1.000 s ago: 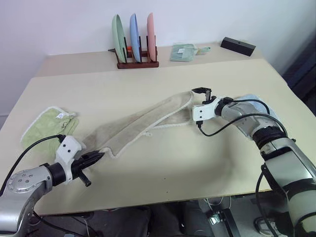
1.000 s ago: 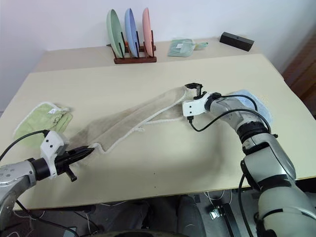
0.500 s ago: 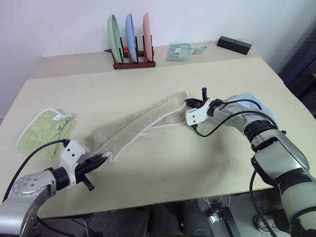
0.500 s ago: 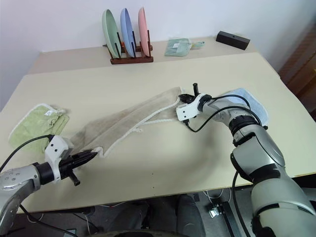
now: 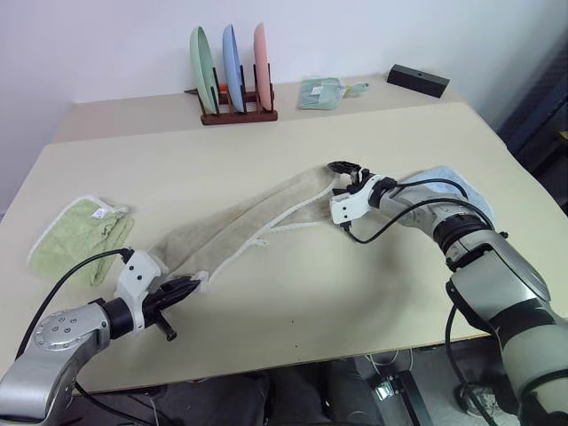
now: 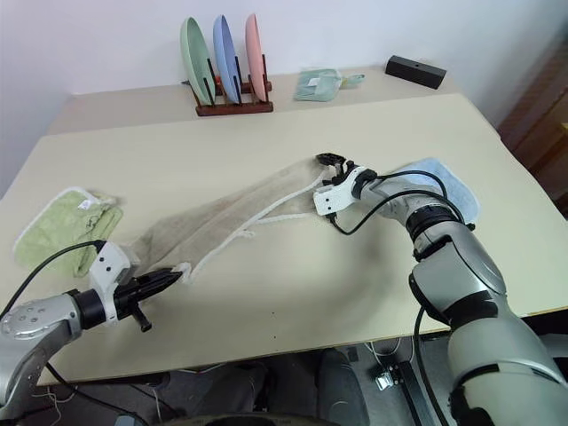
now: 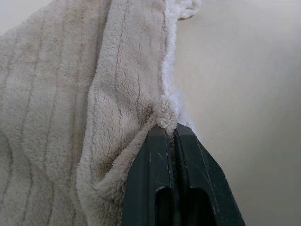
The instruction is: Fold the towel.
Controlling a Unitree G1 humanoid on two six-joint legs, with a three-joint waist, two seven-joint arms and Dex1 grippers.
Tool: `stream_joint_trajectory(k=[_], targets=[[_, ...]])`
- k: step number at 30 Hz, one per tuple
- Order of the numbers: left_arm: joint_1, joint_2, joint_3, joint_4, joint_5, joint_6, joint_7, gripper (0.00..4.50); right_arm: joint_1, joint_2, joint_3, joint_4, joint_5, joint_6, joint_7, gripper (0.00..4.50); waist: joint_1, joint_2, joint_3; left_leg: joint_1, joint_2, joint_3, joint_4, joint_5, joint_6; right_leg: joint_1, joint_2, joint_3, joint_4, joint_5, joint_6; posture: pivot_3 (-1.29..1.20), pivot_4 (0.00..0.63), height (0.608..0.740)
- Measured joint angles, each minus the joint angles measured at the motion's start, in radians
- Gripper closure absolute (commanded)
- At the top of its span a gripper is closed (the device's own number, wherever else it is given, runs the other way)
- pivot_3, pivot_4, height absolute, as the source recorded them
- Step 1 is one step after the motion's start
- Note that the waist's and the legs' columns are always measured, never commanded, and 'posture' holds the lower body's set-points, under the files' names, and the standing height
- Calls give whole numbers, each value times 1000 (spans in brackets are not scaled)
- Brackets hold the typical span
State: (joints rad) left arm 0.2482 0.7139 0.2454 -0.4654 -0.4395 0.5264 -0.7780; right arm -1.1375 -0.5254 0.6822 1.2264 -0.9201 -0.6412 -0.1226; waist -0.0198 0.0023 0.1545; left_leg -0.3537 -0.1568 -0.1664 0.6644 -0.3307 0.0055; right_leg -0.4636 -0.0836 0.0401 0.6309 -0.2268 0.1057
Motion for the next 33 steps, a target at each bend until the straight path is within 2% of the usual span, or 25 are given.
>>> stream_joint_trajectory(k=[1,2,4,8,9,14,17,19,24,29,33], targets=[[0,0,-1,3,2,-7,-1,4500,-4,6,1,7,-1,2,-5,1202,0,0,0,0,0,0,0,0,0,0,0,0,0,0,0,0,150,740],[0,0,-1,5,4,-10,-2,4500,-6,10,1,11,-1,2,-8,1350,0,0,0,0,0,0,0,0,0,0,0,0,0,0,0,0,150,740],[0,-1,-2,10,8,-16,-2,4500,-11,21,2,19,-1,2,-8,2156,-1,0,0,0,0,0,0,0,0,0,1,0,0,0,0,0,150,740],[11,-8,-6,11,14,-19,1,4500,-12,37,5,23,-1,-4,-10,4199,-1,0,0,0,0,1,0,0,0,0,1,1,0,0,0,0,150,740],[14,-9,-6,11,14,-19,2,4500,-12,37,5,23,-1,-4,-12,4467,0,0,0,0,0,1,0,0,0,0,1,1,0,0,0,0,150,740],[32,-14,-6,-3,15,-19,18,4500,-12,31,5,22,0,-12,-20,4467,-1,0,0,0,0,1,0,0,0,0,1,1,0,0,0,0,150,740],[41,-22,0,-12,16,-28,35,4500,-9,-9,-4,-9,14,-44,-6,4467,1,0,0,0,0,1,0,0,0,-1,1,1,0,0,0,0,150,740],[43,-30,20,-16,15,-31,50,4500,2,-58,-33,-48,55,-87,32,4467,4,0,0,-1,0,1,0,0,0,0,1,1,0,0,0,0,150,740],[-18,-28,95,-6,13,-39,87,4500,130,-209,-152,-225,260,-216,266,4467,7,0,0,0,1,1,1,0,0,1,0,1,-1,0,0,0,150,740],[-327,-34,65,162,70,-104,158,4500,134,-253,-247,-314,351,-135,379,4467,7,0,0,1,3,2,2,0,-1,1,1,1,-1,3,-3,0,150,740],[-844,-88,-39,590,230,-241,313,4500,-50,-233,-261,-209,308,-4,316,4467,14,-3,1,-6,4,0,5,2,-3,-3,2,-5,-2,6,-4,0,150,740]])
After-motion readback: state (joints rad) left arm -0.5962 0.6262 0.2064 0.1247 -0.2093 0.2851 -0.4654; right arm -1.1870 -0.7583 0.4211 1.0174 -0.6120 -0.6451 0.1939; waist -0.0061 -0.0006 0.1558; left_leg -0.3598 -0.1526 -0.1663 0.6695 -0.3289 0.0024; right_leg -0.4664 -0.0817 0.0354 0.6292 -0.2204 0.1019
